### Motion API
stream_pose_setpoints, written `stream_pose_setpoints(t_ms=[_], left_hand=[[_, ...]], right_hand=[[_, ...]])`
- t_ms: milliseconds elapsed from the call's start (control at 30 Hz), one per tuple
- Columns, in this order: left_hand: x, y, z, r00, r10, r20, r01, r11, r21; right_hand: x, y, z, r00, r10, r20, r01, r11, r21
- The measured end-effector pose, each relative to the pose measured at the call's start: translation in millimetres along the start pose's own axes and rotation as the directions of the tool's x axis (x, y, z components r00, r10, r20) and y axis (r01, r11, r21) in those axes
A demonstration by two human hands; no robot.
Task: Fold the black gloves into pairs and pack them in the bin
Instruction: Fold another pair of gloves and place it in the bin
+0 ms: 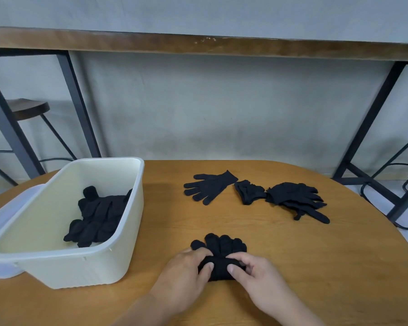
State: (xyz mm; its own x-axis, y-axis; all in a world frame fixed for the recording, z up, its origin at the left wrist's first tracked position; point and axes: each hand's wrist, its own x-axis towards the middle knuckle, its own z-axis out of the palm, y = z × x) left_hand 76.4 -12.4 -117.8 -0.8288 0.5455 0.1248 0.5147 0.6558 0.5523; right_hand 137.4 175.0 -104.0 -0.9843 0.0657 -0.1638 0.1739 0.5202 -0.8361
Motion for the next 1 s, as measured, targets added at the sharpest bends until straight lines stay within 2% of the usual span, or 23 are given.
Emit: stream_pose_setpoints(t_ms=[233, 333, 433, 533, 600, 700, 867, 933, 1000], left_hand=[[17.2, 2.9, 1.3, 0.986, -0.160, 0.050, 0.161, 0.987, -0.025], [17.4, 4.7, -2.7, 0.991, -0.134, -0.013, 0.134, 0.990, 0.040], [16.4, 8.2, -0.8, 0.998, -0.008, -0.057, 0.013, 0.996, 0.087], [15.5, 7.0, 3.4, 0.986, 0.166, -0.030, -0.157, 0.967, 0.199], [12.7, 3.0, 3.6, 0.976, 0.217, -0.016, -0.208, 0.951, 0.230], [7.8, -3.8, -0.3, 0.977, 0.210, 0.033, -0.212, 0.956, 0.203], [11.0, 2.5, -6.8, 0.986, 0.166, 0.036, -0.169, 0.971, 0.167], [14.7, 5.6, -10.6, 0.997, 0.068, 0.032, -0.071, 0.995, 0.077], [21.5, 4.2, -11.6, 0.997, -0.059, 0.052, 0.062, 0.996, -0.066]], right_hand=[[21.6, -1.6, 3.4, 0.986, 0.090, -0.140, -0.101, 0.992, -0.075], [24.0, -0.8, 3.3, 0.982, 0.010, -0.187, -0.049, 0.978, -0.205], [21.3, 0.2, 4.5, 0.982, -0.142, -0.123, 0.093, 0.936, -0.340], [16.5, 3.0, 0.7, 0.956, -0.292, -0.018, 0.250, 0.847, -0.468], [14.8, 3.4, -6.0, 0.950, -0.307, 0.048, 0.289, 0.819, -0.496], [14.2, 0.6, -10.8, 0.949, -0.288, 0.130, 0.311, 0.775, -0.550], [23.1, -3.5, -12.1, 0.951, -0.288, 0.117, 0.301, 0.766, -0.568], [29.6, -9.6, -16.8, 0.972, -0.209, 0.111, 0.236, 0.825, -0.513], [38.9, -15.6, -21.9, 0.989, -0.085, 0.118, 0.124, 0.913, -0.387]])
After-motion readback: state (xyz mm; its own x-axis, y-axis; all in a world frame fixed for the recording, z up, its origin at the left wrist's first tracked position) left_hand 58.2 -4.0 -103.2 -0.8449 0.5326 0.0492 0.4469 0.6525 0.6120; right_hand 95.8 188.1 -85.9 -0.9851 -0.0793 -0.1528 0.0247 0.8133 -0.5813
